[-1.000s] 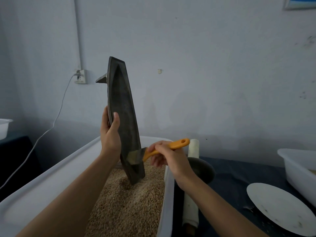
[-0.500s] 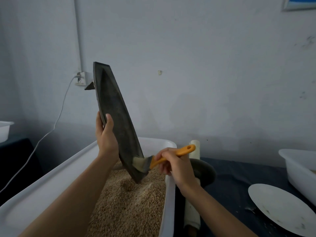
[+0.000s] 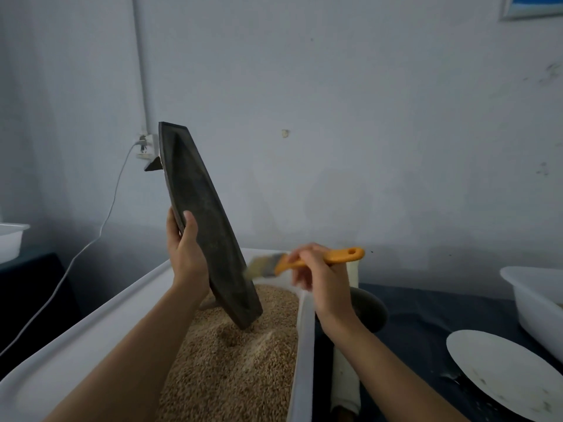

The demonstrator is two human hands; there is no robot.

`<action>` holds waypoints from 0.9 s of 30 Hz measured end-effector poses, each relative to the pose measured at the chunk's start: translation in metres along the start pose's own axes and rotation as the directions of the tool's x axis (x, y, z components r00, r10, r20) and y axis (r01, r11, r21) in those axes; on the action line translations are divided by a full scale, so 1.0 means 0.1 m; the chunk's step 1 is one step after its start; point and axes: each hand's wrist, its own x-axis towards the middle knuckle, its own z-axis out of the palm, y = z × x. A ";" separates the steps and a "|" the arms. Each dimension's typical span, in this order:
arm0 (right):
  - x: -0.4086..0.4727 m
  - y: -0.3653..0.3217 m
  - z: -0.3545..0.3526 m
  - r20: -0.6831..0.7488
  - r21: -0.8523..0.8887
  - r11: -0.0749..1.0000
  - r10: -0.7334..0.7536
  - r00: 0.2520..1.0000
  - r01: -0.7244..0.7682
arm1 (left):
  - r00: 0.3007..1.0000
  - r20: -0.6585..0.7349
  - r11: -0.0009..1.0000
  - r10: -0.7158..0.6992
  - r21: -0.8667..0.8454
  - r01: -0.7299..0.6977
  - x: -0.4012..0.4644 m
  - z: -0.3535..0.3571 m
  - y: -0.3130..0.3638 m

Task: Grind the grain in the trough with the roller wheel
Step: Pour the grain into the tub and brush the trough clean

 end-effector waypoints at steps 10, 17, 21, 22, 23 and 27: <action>0.31 0.06 0.41 0.172 -0.310 0.951 0.042 0.984 0.013 | 0.996 0.086 1.000 0.007 0.004 -0.008 -0.06 0.04 -0.02; -0.04 -0.03 0.07 0.107 -0.346 0.923 0.220 0.970 -0.171 | 0.997 0.046 0.996 0.063 0.059 -0.066 -0.03 0.02 -0.02; -0.13 -0.11 -0.07 0.014 -0.220 0.963 0.164 0.986 -0.157 | 0.997 0.028 0.996 0.073 0.055 -0.075 -0.03 0.01 0.00; -0.13 -0.12 -0.09 0.005 -0.173 0.976 0.137 0.991 -0.134 | 0.997 0.024 0.996 0.073 0.054 -0.074 -0.03 0.01 0.01; -0.14 -0.13 -0.10 0.012 -0.138 0.983 0.120 0.993 -0.117 | 0.997 0.018 0.996 0.072 0.053 -0.073 -0.03 0.01 0.00; -0.13 -0.06 -0.12 0.046 -0.196 0.965 0.186 0.981 -0.174 | 0.999 -0.005 0.997 0.051 0.050 -0.050 -0.06 0.02 0.00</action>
